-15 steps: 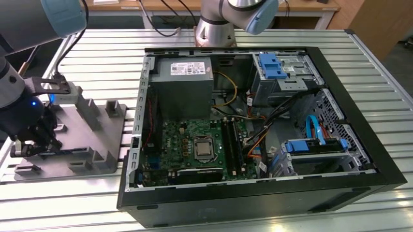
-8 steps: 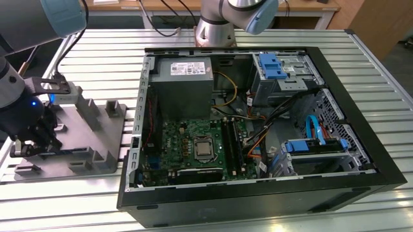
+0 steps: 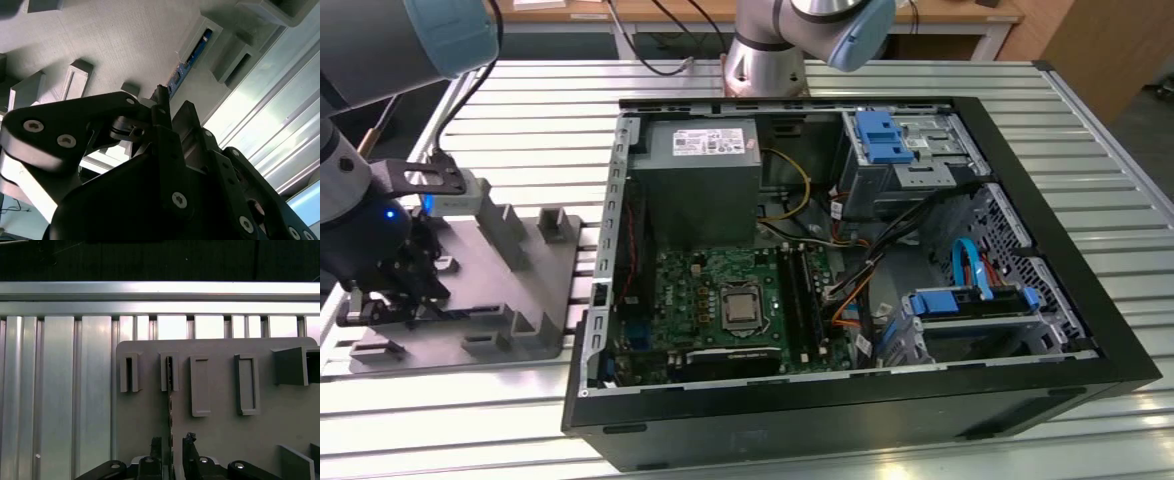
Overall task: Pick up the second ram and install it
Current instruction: 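Pick up the second ram and move it above second insertion slot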
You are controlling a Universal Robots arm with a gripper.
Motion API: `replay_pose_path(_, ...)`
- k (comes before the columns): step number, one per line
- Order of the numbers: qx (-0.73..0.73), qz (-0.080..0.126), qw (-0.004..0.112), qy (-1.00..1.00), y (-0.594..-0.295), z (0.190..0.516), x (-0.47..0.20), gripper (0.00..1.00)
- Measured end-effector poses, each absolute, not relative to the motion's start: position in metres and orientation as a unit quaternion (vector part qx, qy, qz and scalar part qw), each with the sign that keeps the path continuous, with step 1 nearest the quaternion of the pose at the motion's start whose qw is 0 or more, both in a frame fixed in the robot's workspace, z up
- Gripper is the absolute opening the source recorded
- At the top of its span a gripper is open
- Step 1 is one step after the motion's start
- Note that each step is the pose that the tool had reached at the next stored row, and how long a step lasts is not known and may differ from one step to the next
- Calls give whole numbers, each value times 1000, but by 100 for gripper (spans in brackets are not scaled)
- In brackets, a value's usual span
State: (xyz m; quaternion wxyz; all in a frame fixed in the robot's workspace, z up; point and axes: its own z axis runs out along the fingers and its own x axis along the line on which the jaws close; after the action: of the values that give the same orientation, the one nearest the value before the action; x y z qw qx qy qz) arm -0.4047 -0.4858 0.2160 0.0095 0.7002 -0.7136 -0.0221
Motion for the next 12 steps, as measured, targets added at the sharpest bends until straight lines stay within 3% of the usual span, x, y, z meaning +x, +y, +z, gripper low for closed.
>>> replay_pose_path(12,702,-28,3,-712,-491,206,-408,31)
